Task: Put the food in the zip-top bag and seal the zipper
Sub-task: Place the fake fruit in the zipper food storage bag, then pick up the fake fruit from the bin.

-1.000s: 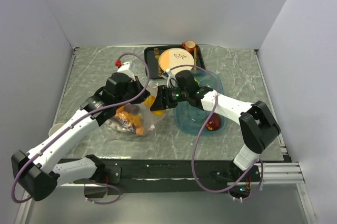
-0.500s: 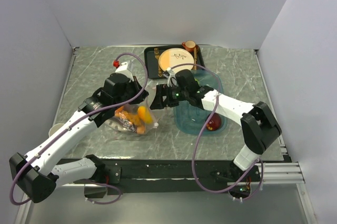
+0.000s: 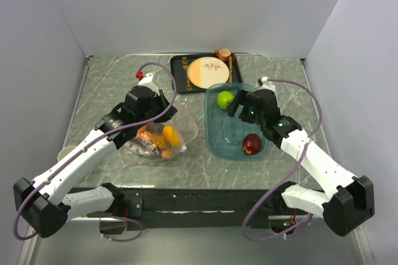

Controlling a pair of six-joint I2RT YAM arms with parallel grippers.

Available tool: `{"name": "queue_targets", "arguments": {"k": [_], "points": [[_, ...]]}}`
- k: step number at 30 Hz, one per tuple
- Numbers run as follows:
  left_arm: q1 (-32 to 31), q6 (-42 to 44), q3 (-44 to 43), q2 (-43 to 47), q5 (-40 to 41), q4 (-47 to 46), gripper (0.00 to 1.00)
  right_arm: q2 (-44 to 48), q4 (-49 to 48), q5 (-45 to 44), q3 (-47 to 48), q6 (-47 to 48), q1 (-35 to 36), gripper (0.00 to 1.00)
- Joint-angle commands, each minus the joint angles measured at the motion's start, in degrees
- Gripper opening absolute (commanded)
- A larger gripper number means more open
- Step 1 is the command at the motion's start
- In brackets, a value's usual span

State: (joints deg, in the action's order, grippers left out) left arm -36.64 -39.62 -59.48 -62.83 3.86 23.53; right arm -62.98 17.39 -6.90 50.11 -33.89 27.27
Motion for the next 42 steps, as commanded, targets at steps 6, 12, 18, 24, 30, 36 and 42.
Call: {"name": "queue_targets", "arguments": {"k": [6,12,18,24,30,36,42], "points": [[-0.18,1.12,-1.42,0.16,-0.70,-1.65,0.01,2.68,10.12,-14.81,-5.46,-11.81,-3.18,1.00],[-0.27,1.47,-1.16,0.08,-0.52,-1.73,0.01,2.61,11.62,-13.51,-5.99,-12.26,-4.59,1.00],[-0.27,1.03,-1.16,-1.77,-2.71,-4.02,0.01,-3.55,12.58,-8.75,-4.49,-10.67,-4.77,1.00],[-0.27,1.12,-0.90,-2.12,-2.72,-4.28,0.01,-2.06,10.57,-8.04,-6.60,-10.76,-4.77,1.00],[-0.27,0.86,-0.37,-2.12,-2.36,-4.54,0.01,-2.93,11.88,-10.59,-6.60,-10.93,-4.77,1.00],[-0.27,1.38,-1.16,-2.39,-1.84,-3.58,0.01,-5.49,15.48,-10.08,-7.12,-13.21,-4.59,1.00],[-0.27,1.30,-1.51,-3.35,-2.89,-4.11,0.01,-5.66,14.16,-9.54,-8.71,-13.48,-4.33,1.00]]}}
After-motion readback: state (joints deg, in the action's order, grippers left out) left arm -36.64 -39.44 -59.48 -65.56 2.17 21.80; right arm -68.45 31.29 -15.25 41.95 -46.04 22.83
